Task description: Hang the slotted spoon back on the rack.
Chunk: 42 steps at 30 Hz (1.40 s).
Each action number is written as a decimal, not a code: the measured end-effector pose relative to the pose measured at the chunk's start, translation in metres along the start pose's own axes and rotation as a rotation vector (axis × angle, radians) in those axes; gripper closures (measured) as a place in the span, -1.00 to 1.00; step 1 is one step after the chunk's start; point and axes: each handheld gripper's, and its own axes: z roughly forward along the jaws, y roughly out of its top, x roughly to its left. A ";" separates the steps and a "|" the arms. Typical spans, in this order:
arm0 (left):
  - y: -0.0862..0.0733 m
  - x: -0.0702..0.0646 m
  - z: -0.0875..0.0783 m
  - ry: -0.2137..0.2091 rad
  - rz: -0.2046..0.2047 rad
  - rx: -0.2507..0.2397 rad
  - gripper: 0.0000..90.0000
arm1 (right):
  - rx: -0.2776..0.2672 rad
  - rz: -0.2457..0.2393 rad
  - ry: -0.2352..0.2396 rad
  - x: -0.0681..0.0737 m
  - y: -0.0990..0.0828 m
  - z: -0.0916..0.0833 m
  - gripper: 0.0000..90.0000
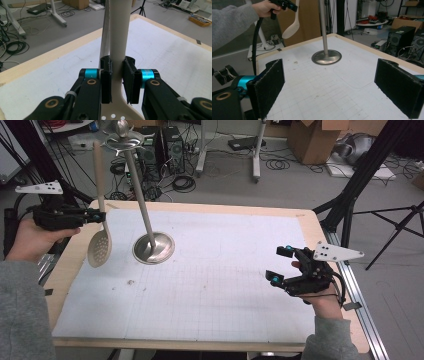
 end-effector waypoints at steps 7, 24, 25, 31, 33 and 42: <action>0.002 -0.002 0.007 0.010 -0.002 0.008 0.73 | 0.002 -0.003 0.002 0.000 0.000 0.000 -0.82; 0.004 -0.004 0.018 0.062 0.016 0.009 0.71 | -0.006 -0.002 0.005 0.000 0.000 -0.001 -0.82; 0.003 -0.004 0.019 0.066 0.017 0.007 0.71 | -0.004 0.001 0.004 0.000 0.000 -0.001 -0.82; -0.005 -0.006 0.020 0.077 0.036 -0.008 0.48 | -0.002 0.006 0.004 0.000 -0.001 -0.001 -0.82; -0.011 -0.006 0.021 0.081 0.040 -0.019 0.33 | -0.004 0.005 0.003 0.000 -0.001 -0.001 -0.82; -0.029 -0.016 0.017 0.070 0.073 -0.087 -0.31 | 0.011 -0.005 0.009 0.002 0.000 0.004 -0.82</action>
